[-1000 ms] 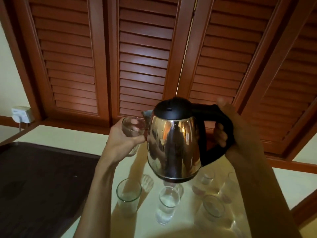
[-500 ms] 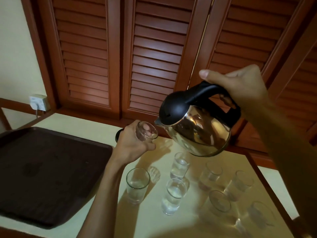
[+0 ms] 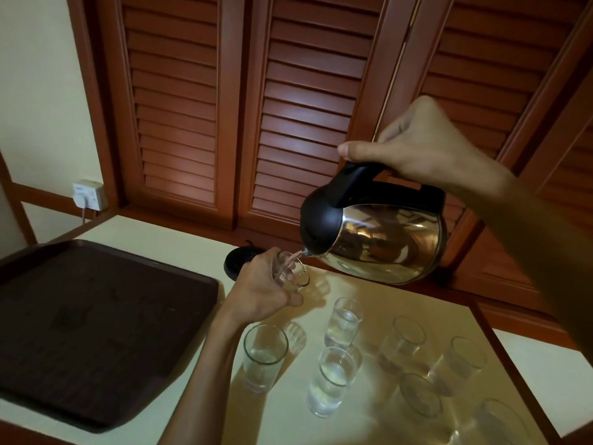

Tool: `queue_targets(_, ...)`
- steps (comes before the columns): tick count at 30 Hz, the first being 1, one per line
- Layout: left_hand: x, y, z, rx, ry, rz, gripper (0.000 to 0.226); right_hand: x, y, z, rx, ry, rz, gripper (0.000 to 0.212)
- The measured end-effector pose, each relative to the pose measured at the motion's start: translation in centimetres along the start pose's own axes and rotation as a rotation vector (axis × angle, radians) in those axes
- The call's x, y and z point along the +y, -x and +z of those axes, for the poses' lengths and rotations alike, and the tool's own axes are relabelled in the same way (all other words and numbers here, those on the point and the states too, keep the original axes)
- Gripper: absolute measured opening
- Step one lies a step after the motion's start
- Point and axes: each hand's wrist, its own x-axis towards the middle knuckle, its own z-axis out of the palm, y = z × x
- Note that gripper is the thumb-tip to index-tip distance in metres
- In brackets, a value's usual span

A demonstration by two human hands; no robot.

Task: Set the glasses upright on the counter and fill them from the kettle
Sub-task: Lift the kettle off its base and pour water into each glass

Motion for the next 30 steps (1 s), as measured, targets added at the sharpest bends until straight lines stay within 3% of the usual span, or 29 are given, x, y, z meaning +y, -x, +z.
queue_targets(30,-2.2,-0.7,0.1,-0.028,-0.012,-0.035,0.046,-1.5,0.3,-1.0,-0.056,0.198,-0.037,0.066)
